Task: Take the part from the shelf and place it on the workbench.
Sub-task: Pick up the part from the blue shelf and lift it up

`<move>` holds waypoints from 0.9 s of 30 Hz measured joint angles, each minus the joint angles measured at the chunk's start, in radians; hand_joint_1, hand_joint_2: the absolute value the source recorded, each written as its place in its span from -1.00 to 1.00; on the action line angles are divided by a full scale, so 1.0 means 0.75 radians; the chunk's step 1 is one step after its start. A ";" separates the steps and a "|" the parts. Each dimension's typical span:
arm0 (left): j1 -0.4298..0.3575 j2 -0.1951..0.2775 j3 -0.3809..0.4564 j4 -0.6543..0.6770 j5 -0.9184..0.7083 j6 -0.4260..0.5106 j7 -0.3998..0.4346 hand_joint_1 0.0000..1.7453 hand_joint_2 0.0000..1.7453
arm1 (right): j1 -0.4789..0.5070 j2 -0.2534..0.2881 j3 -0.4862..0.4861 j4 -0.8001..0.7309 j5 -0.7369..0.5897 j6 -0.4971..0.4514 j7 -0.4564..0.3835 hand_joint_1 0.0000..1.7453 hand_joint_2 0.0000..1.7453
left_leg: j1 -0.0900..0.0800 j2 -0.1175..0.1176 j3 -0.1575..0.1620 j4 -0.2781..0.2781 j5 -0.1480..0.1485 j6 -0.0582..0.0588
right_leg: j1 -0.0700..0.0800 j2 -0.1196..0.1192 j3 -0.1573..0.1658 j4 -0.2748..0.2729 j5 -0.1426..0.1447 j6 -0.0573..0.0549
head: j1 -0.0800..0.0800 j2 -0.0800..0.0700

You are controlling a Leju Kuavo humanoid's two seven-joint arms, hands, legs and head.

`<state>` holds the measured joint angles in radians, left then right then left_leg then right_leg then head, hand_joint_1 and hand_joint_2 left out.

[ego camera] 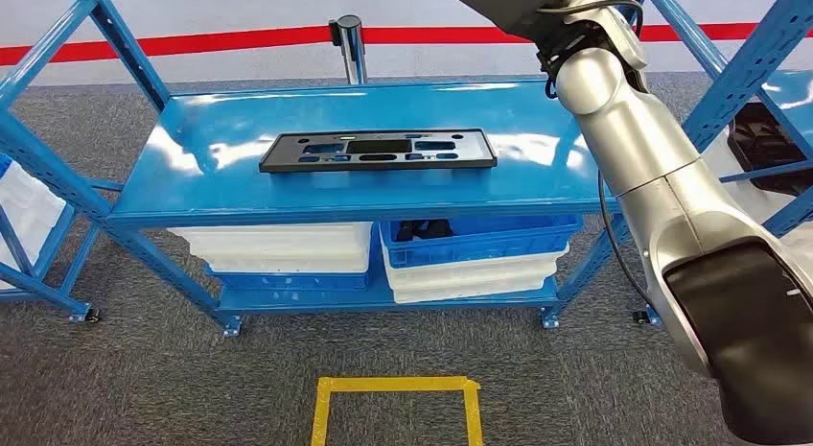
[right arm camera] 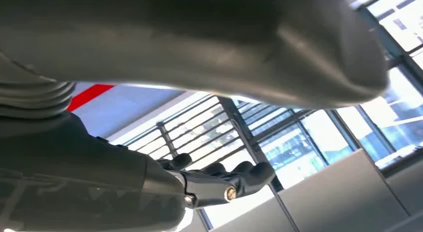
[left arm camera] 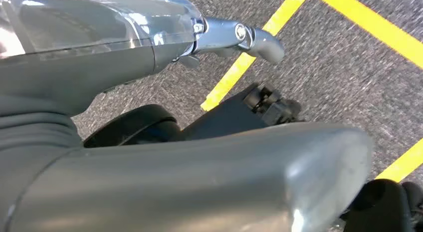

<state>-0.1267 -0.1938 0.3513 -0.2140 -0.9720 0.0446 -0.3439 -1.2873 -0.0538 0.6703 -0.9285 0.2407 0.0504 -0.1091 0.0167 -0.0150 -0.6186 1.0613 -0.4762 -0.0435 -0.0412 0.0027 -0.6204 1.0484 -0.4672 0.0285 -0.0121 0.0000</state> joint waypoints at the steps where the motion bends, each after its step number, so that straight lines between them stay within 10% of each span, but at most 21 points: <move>1: 0.000 0.000 0.000 0.000 0.000 0.000 0.000 -1.00 -1.00 | 0.000 0.000 0.000 0.000 0.000 0.000 0.000 -1.00 -1.00 | 0.000 0.003 -0.019 0.040 -0.018 -0.001 | 0.000 -0.001 0.002 0.000 -0.002 -0.003 | -0.007 0.000; 6: 0.002 0.000 0.000 0.002 0.000 0.000 0.000 -1.00 -1.00 | 0.005 0.001 0.004 0.000 -0.002 -0.001 0.000 -1.00 -1.00 | 0.000 0.008 -0.194 0.346 -0.096 -0.004 | 0.003 -0.004 0.022 0.000 -0.019 -0.018 | -0.033 0.000; 10: 0.001 0.000 0.000 0.003 0.000 0.000 0.000 -1.00 -1.00 | 0.004 0.001 0.006 0.000 -0.004 -0.002 0.000 -1.00 -1.00 | -0.002 0.016 -0.082 0.059 0.067 0.002 | 0.003 -0.003 0.053 0.000 -0.045 -0.001 | -0.043 0.000; 15: 0.000 0.000 0.000 0.004 0.000 0.000 0.000 -1.00 -1.00 | 0.001 0.000 0.006 -0.003 -0.004 -0.004 -0.001 -1.00 -1.00 | -0.010 0.011 -0.052 -0.015 0.065 0.031 | 0.005 -0.008 0.059 -0.011 -0.059 0.031 | -0.038 0.000; 20: 0.000 -0.001 0.000 0.004 0.000 0.000 0.000 -1.00 -1.00 | 0.006 -0.004 0.006 -0.004 -0.005 -0.007 -0.003 -1.00 -1.00 | -0.014 0.007 -0.039 -0.022 0.056 0.063 | 0.020 -0.007 -0.125 0.324 -0.193 0.031 | 0.000 0.000; 22: 0.001 -0.002 0.000 0.004 0.000 0.000 0.000 -1.00 -1.00 | 0.011 -0.006 0.005 -0.004 -0.005 -0.007 -0.003 -1.00 -1.00 | -0.019 0.002 -0.033 -0.021 0.051 0.068 | 0.026 -0.007 -0.158 0.342 -0.155 0.026 | 0.017 0.000; 25: 0.000 -0.003 0.000 0.004 0.000 -0.001 0.000 -1.00 -1.00 | 0.007 -0.006 0.005 -0.004 -0.005 -0.007 -0.004 -1.00 -1.00 | -0.028 -0.005 -0.018 -0.019 0.038 0.064 | 0.037 -0.007 -0.064 0.094 -0.007 0.007 | 0.037 0.000; 27: -0.001 -0.004 0.000 0.004 0.000 -0.001 0.000 -1.00 -1.00 | 0.004 -0.006 0.006 -0.004 -0.005 -0.007 -0.004 -1.00 -1.00 | -0.033 -0.008 -0.017 -0.018 0.033 0.057 | 0.043 -0.005 -0.022 0.002 0.017 -0.003 | 0.035 0.000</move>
<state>-0.1276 -0.1969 0.3513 -0.2111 -0.9720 0.0443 -0.3441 -1.2840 -0.0581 0.6744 -0.9312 0.2373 0.0450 -0.1122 -0.0083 -0.0206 -0.6311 1.0476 -0.4517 -0.0008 -0.0091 -0.0012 -0.6369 1.0498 -0.4543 0.0261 0.0140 0.0000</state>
